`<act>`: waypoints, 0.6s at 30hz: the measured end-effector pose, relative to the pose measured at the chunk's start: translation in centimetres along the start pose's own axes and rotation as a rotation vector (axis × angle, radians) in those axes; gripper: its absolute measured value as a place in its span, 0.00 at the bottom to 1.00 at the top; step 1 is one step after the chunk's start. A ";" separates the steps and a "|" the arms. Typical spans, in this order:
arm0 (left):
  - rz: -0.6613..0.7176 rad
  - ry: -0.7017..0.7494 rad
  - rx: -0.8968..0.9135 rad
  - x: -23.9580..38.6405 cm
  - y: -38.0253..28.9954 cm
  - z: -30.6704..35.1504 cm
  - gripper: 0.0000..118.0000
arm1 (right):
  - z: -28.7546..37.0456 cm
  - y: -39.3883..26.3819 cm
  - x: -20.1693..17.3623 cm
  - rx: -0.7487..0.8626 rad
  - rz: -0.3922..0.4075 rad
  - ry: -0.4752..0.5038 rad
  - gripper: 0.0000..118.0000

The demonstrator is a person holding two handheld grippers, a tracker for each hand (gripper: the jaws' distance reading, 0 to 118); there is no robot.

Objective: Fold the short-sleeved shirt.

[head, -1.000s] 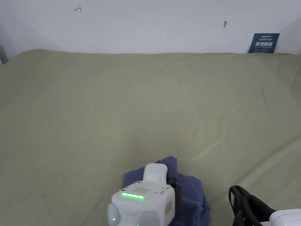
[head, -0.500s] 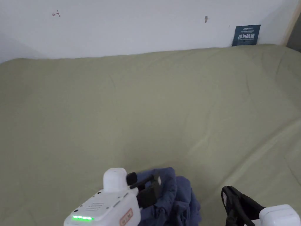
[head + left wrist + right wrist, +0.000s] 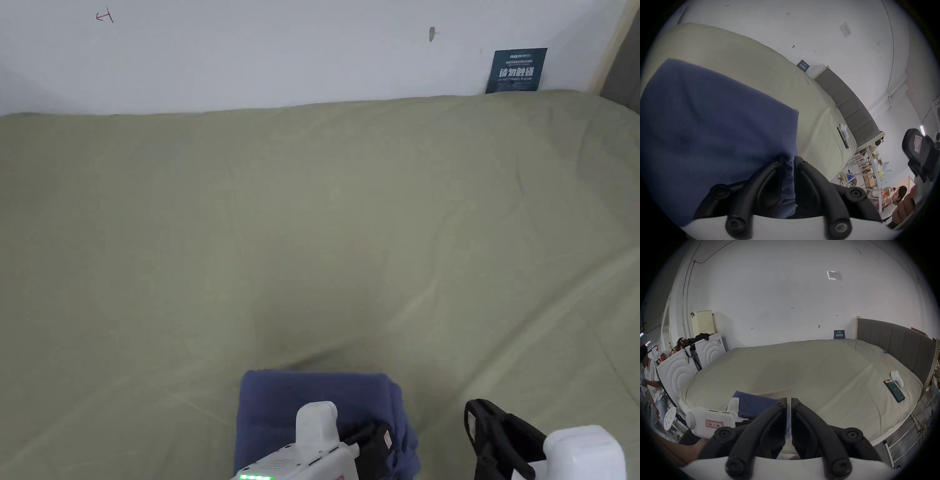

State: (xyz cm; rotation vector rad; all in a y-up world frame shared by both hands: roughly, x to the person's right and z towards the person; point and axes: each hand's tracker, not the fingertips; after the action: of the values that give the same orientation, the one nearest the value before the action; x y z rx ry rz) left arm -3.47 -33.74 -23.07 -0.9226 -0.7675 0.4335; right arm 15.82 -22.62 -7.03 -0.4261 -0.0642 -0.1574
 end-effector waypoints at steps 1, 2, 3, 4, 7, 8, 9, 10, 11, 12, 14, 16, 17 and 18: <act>-0.004 -0.005 0.005 0.0 0.3 0.6 0.13 | -0.5 0.1 -0.2 -0.011 -0.005 0.018 0.07; -0.027 -0.006 0.026 0.2 0.7 1.9 0.13 | -1.2 0.2 -0.6 -0.026 -0.009 0.052 0.07; -0.058 -0.032 0.058 0.2 1.0 3.5 0.13 | -2.2 0.3 -1.0 -0.057 -0.019 0.094 0.07; -0.082 -0.060 0.079 0.3 1.4 5.1 0.13 | -3.3 0.5 -1.3 -0.083 -0.038 0.129 0.07; -0.125 -0.035 0.142 -0.3 2.8 10.0 0.17 | -7.9 -0.2 -1.4 -0.185 -0.194 0.289 0.07; -0.123 -0.016 0.164 -1.1 3.2 11.6 0.32 | -9.8 -1.0 -1.0 -0.229 -0.273 0.360 0.07; -0.113 -0.004 0.182 -2.1 3.5 12.8 0.63 | -11.1 -1.7 -0.9 -0.258 -0.310 0.394 0.07; -0.108 0.006 0.195 -3.5 3.8 13.8 0.79 | -12.2 -2.5 -0.8 -0.290 -0.314 0.407 0.07; -0.109 0.029 0.197 -5.0 3.9 14.6 0.87 | -13.1 -3.2 -0.8 -0.326 -0.297 0.402 0.07; -0.092 0.065 0.203 -6.5 3.8 15.2 0.89 | -13.8 -4.0 -0.8 -0.365 -0.264 0.378 0.07; 0.006 0.049 0.146 -9.8 4.2 16.0 0.89 | -15.3 -5.4 -0.5 -0.452 -0.239 0.353 0.06; 0.108 -0.029 0.079 -12.7 4.2 15.7 0.89 | -15.8 -6.4 -0.3 -0.484 -0.191 0.231 0.06; 0.151 -0.071 0.063 -13.8 4.1 15.2 0.89 | -15.8 -6.7 0.4 -0.450 -0.233 0.229 0.05; 0.190 -0.125 0.038 -14.9 3.9 14.6 0.89 | -15.7 -6.8 0.9 -0.423 -0.304 0.257 0.05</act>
State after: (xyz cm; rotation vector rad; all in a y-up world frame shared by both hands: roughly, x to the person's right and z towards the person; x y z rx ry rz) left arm -24.34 -33.04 -26.90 -0.9431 -0.7855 0.6760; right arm 16.06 -35.40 -18.48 -0.8140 0.1613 -0.5297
